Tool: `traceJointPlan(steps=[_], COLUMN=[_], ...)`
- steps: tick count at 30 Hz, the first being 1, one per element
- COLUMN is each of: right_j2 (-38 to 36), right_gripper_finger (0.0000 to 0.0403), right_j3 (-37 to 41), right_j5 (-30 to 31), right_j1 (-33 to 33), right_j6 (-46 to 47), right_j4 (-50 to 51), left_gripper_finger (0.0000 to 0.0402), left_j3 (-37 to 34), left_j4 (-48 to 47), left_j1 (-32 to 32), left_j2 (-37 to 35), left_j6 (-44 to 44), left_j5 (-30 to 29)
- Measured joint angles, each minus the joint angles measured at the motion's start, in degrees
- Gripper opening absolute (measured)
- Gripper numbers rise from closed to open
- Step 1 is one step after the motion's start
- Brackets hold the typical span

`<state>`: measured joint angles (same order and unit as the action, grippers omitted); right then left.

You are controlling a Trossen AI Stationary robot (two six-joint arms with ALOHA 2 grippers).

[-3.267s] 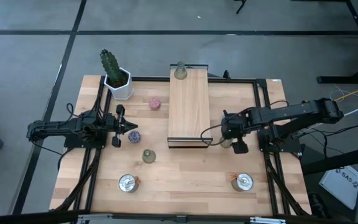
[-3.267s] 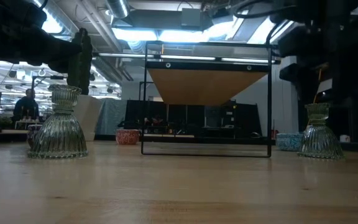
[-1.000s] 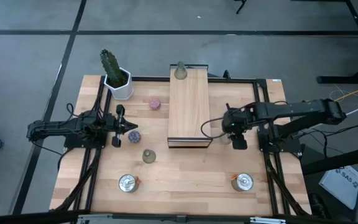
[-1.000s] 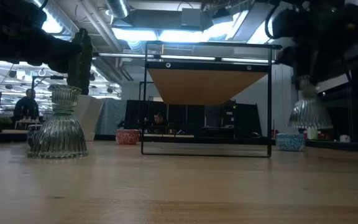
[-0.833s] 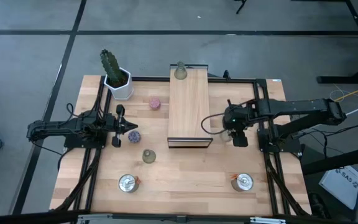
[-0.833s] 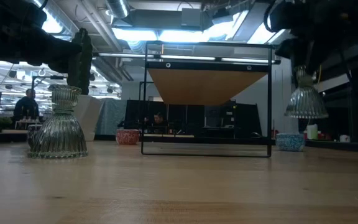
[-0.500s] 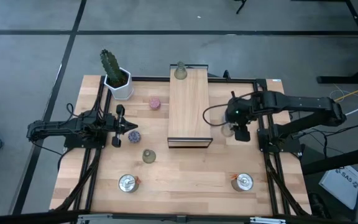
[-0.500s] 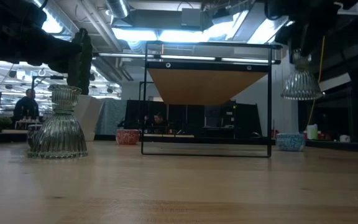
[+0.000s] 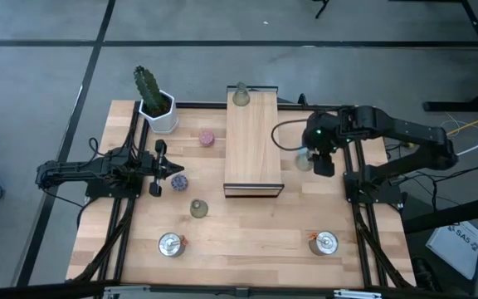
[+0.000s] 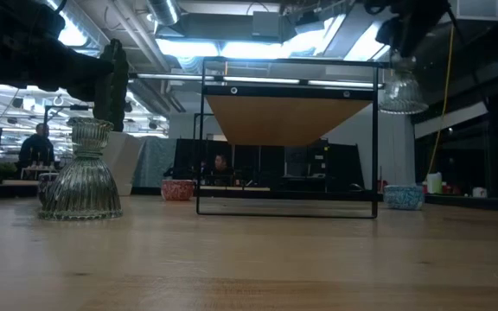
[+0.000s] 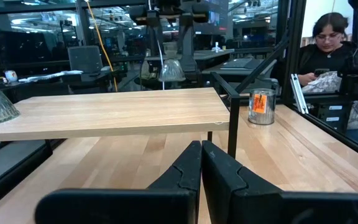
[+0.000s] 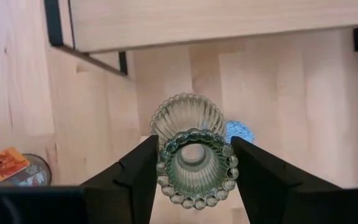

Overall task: Pick & Place candle stick holders
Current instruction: Put the right transparent candle holder on the shelf

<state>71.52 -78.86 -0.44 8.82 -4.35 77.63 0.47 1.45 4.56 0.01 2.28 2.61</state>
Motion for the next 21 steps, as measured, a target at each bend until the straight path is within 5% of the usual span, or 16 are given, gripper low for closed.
traceJointPlan(steps=[21], right_j2=[18.1], right_gripper_finger=[0.0188], right_j3=[-22.39], right_j5=[-0.05], right_j1=[5.7], right_j6=[-7.59], right_j4=[6.26], left_gripper_finger=[0.0006], left_j3=[0.01], left_j4=[0.0], left_j1=[0.0], left_j2=[-0.01], left_j6=[0.0], left_j5=[0.0])
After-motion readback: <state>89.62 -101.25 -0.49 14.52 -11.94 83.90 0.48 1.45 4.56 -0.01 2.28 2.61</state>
